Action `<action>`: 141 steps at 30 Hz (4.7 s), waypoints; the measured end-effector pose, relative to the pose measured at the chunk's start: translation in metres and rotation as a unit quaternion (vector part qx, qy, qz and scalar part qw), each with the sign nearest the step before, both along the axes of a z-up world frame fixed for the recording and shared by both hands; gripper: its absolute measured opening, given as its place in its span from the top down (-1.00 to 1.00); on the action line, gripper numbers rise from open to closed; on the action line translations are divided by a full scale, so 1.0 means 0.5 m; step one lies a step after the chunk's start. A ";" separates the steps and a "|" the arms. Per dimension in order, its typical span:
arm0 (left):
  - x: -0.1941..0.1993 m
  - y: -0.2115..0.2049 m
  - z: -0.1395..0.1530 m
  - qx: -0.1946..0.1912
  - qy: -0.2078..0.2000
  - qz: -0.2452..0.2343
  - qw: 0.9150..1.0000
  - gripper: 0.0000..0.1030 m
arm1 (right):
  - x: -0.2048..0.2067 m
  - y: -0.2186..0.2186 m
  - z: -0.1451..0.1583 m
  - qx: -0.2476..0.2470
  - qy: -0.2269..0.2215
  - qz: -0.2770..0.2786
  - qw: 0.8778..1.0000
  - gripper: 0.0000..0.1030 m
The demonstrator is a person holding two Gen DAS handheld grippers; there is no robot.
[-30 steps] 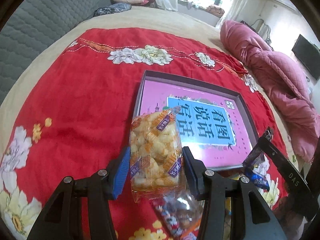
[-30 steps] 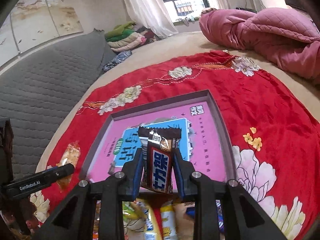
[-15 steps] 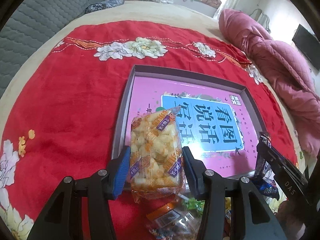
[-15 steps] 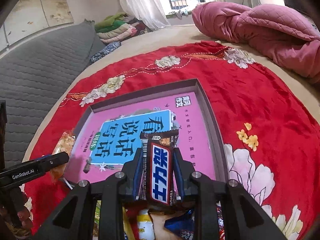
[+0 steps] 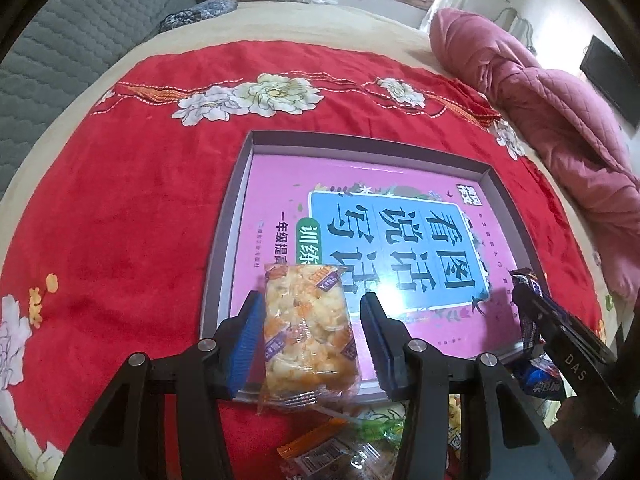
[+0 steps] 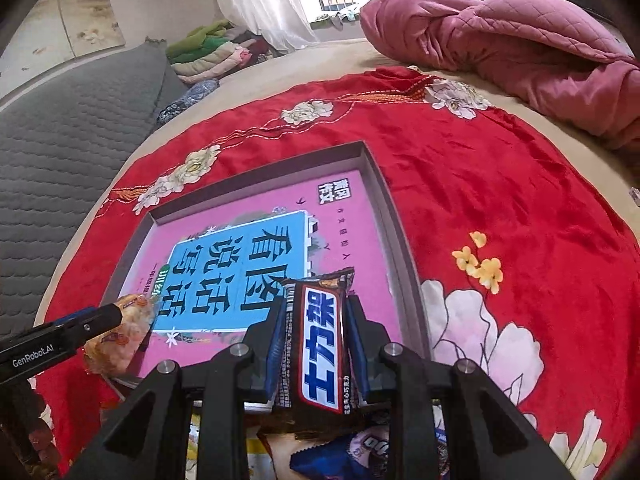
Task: Organize snacks
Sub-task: 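Carry the chocolate bar into the box with the right tool while the left tool places the corn bag, then open both tools and withdraw them from the box toward the remaining snacks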
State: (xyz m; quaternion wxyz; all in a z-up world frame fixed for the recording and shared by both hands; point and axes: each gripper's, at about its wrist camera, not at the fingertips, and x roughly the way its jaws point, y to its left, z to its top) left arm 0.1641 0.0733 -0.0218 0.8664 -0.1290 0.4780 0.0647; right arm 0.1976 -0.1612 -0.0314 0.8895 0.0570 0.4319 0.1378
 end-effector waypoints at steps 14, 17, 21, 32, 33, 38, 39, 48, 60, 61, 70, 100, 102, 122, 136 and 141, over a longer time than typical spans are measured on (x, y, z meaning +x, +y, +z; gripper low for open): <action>-0.028 0.069 0.020 -0.046 -0.017 0.033 0.998 0.01 | 0.017 -0.022 -0.005 0.007 0.005 -0.020 1.000 0.42; -0.030 0.068 0.017 -0.046 -0.015 0.033 0.998 0.01 | 0.017 -0.024 -0.004 0.009 0.005 -0.022 1.000 0.41; -0.035 0.061 0.015 -0.044 -0.010 0.026 0.999 0.01 | 0.016 -0.029 0.000 0.016 0.002 -0.026 1.000 0.35; -0.029 0.035 0.001 0.010 0.013 0.007 1.000 0.01 | -0.001 -0.040 0.016 0.038 0.005 -0.024 0.999 0.30; -0.026 0.036 0.000 0.011 0.013 0.007 1.000 0.01 | -0.001 -0.040 0.016 0.038 0.005 -0.024 0.999 0.30; -0.009 0.041 -0.002 0.010 0.013 0.005 1.000 0.01 | -0.003 -0.039 0.016 0.040 0.007 -0.023 0.999 0.30; -0.013 0.041 0.007 0.004 0.008 0.004 1.000 0.01 | -0.004 -0.039 0.017 0.041 0.008 -0.023 0.999 0.30; -0.086 0.019 0.029 -0.009 0.016 -0.011 1.000 0.01 | -0.024 -0.039 0.024 0.049 0.008 -0.016 0.999 0.29; -0.069 0.028 -0.002 -0.004 0.027 0.004 1.000 0.01 | -0.047 -0.067 0.053 0.056 -0.005 -0.023 0.998 0.16; -0.066 0.028 -0.003 -0.004 0.027 0.005 1.000 0.01 | -0.049 -0.069 0.056 0.056 -0.007 -0.024 0.998 0.16; -0.055 0.033 -0.006 -0.004 0.025 0.011 1.000 0.01 | -0.057 -0.083 0.066 0.056 -0.012 -0.025 0.998 0.16; -0.191 0.035 0.079 -0.021 0.010 0.027 0.999 0.00 | -0.125 -0.145 0.109 0.059 -0.028 -0.018 0.998 0.03; -0.197 0.034 0.078 -0.023 0.012 0.028 0.999 0.00 | -0.132 -0.148 0.111 0.060 -0.025 -0.016 0.998 0.02; -0.249 -0.035 0.047 -0.031 0.041 -0.002 0.999 0.00 | -0.235 -0.084 0.072 0.013 0.036 0.052 0.998 0.02; -0.243 -0.087 0.027 -0.028 0.058 -0.026 0.998 0.00 | -0.250 -0.073 0.059 -0.003 0.044 0.064 0.997 0.02; -0.223 -0.081 0.029 -0.039 0.049 -0.022 0.998 0.00 | -0.249 -0.071 0.055 -0.002 0.046 0.067 0.997 0.02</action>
